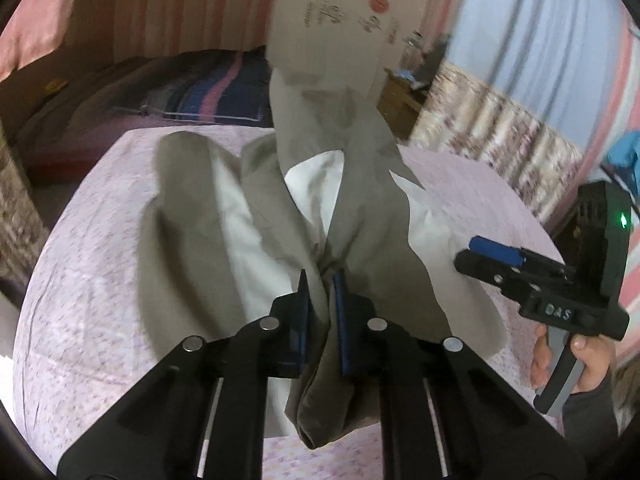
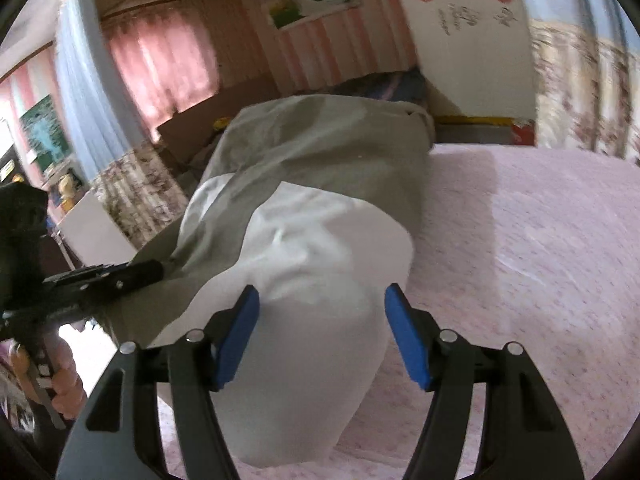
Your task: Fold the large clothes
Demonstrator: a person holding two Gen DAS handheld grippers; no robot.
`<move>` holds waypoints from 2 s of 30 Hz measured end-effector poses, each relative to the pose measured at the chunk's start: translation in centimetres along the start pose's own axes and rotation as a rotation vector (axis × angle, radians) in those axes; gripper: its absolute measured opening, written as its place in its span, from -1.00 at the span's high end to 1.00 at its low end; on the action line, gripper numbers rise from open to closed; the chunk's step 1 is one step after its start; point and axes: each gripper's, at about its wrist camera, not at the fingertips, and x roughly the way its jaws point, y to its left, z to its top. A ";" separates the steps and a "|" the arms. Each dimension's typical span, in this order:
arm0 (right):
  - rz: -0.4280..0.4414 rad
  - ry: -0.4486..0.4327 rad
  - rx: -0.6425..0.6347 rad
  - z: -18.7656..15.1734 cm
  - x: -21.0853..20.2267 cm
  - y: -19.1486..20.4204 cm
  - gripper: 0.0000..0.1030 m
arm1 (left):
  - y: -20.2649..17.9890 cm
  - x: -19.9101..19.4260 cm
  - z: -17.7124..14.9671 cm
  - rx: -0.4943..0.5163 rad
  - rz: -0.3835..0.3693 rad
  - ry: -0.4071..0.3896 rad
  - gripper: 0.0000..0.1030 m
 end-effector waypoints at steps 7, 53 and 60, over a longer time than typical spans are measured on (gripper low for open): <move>-0.006 0.001 -0.146 0.7 1.0 5.0 -0.28 | 5.5 -1.5 -2.3 -0.093 0.087 0.011 0.81; -0.093 0.004 -0.308 1.3 1.6 8.1 -0.60 | 7.0 -3.4 -2.8 -0.001 0.314 -0.021 -0.89; -0.127 -0.035 -0.337 3.1 1.5 8.0 -0.60 | 6.3 -3.4 1.0 0.116 0.268 -0.049 -0.94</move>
